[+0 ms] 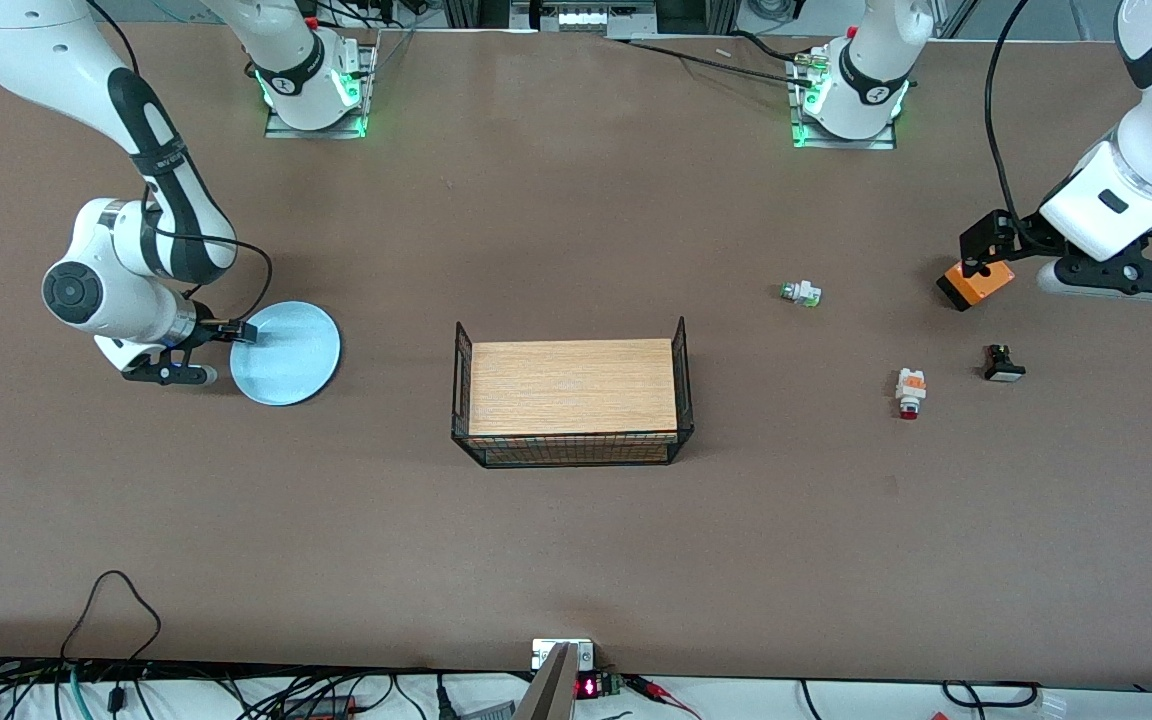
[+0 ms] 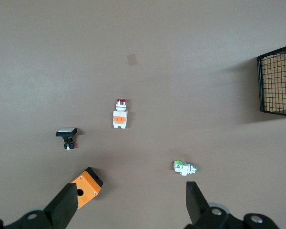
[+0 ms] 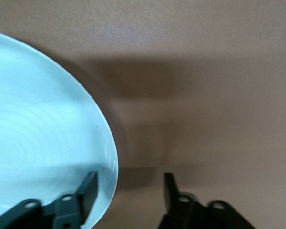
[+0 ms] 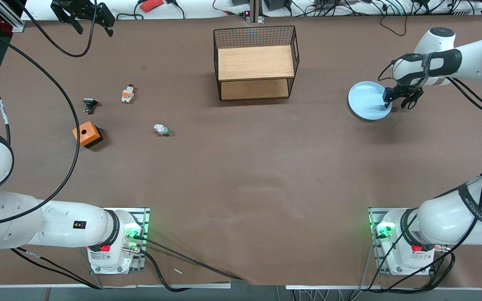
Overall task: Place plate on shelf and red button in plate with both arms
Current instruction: 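Grasp the light-blue plate rim with the right gripper and lift it, then carry the plate with the right gripper over the wire basket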
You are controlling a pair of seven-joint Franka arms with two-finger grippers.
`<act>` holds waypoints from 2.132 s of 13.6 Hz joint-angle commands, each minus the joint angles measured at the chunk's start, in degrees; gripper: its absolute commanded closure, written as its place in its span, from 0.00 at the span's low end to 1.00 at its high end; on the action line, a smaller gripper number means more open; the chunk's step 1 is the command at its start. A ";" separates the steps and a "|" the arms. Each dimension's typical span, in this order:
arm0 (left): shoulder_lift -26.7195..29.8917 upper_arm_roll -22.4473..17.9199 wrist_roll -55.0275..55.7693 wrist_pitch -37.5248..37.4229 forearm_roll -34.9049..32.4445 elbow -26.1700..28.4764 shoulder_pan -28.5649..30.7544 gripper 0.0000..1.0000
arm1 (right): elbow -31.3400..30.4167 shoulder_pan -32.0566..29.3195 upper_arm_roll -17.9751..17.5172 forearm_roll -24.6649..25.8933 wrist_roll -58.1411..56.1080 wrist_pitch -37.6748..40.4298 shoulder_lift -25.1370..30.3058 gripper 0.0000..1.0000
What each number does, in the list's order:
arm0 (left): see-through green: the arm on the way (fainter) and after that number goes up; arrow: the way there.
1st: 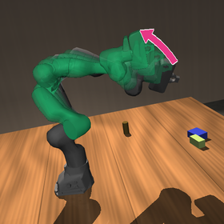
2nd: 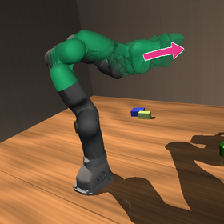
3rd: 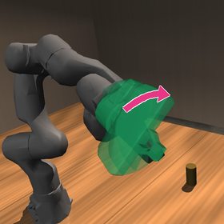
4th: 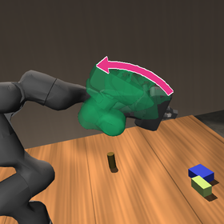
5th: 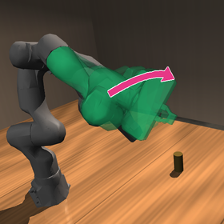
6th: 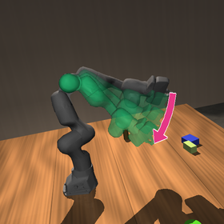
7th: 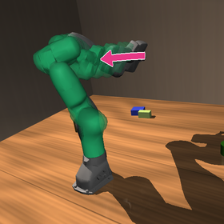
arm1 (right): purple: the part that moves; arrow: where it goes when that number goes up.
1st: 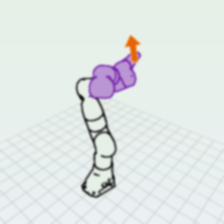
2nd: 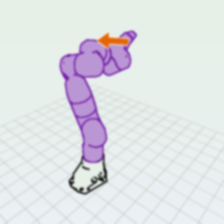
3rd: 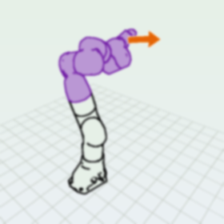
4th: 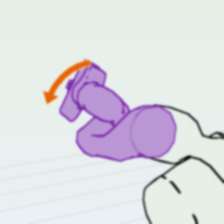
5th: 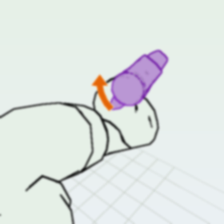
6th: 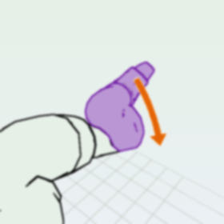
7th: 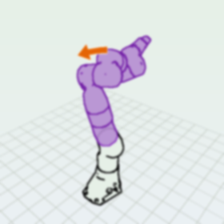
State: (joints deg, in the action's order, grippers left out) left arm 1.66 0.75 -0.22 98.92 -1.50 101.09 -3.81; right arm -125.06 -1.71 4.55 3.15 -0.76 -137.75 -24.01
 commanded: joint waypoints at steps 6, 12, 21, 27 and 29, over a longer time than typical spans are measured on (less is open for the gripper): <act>0.01 -0.40 0.39 -0.84 -1.14 -0.54 -0.67 0.00 | 2.09 0.04 -0.68 0.10 -0.39 9.31 2.20 1.00; 0.01 -0.40 0.39 -0.84 -1.14 -0.54 -0.67 0.00 | 14.46 0.65 -2.00 -5.00 0.05 31.63 8.36 1.00; 0.01 -0.40 0.39 -0.84 -1.14 -0.54 -0.67 0.00 | 35.30 8.55 -2.00 -18.42 30.66 53.28 9.95 1.00; 0.01 -0.40 0.39 -0.75 -1.14 -0.54 -0.67 0.00 | 40.24 19.18 -2.00 -26.35 53.90 53.47 9.95 1.00; 0.01 -0.49 0.39 -0.84 -1.14 -0.54 -0.67 0.00 | 41.11 22.87 -2.00 -27.23 56.91 51.64 9.86 1.00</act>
State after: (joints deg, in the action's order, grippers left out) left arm 1.66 0.75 -0.22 98.89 -1.50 101.09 -3.81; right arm -86.09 18.35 2.01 -22.52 52.70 -85.40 -13.46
